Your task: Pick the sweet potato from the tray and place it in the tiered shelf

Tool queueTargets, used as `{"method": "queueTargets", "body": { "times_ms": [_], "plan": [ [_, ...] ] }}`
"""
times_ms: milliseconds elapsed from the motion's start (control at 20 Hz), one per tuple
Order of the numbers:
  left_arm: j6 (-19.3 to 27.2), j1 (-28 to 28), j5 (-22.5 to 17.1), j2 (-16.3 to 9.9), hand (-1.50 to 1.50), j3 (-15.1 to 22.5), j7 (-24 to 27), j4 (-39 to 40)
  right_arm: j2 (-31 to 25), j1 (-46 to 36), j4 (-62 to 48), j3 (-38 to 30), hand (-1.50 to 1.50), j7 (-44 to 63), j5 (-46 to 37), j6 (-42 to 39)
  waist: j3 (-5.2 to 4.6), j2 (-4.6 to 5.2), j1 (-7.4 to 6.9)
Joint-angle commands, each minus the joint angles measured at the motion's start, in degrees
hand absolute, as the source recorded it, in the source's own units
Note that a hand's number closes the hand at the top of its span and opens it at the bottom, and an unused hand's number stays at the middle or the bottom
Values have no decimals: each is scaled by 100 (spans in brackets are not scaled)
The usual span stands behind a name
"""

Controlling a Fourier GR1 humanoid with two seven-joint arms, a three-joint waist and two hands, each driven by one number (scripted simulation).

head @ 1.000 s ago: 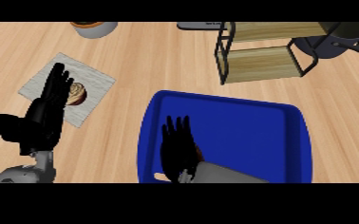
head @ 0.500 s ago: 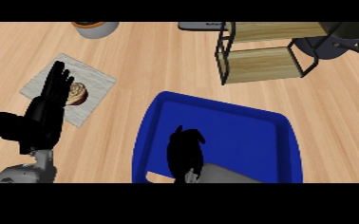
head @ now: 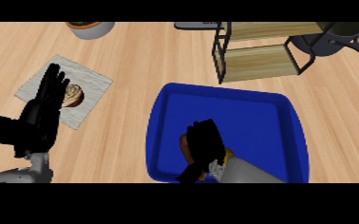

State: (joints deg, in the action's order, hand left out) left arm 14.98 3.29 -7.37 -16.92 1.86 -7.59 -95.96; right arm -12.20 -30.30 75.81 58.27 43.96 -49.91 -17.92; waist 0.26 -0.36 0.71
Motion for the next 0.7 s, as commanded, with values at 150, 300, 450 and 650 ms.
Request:
{"method": "queueTargets", "body": {
  "times_ms": [150,300,450,650],
  "plan": [
    [59,-248,73,104,0,54,110,-117,-760,942,661,-1859,150,-546,1012,1626,-14,23,110],
    [-53,-237,50,10,0,-19,57,-124,-1107,1338,1495,-2209,150,-776,1415,1509,-24,11,48],
    [81,17,191,108,0,50,-81,-89,-969,980,2259,-2616,150,-342,1552,1211,-27,7,13],
    [58,21,104,95,0,-85,-9,17,-780,1350,3354,-3209,150,-100,1850,1878,-27,-19,119]
  ]
}}
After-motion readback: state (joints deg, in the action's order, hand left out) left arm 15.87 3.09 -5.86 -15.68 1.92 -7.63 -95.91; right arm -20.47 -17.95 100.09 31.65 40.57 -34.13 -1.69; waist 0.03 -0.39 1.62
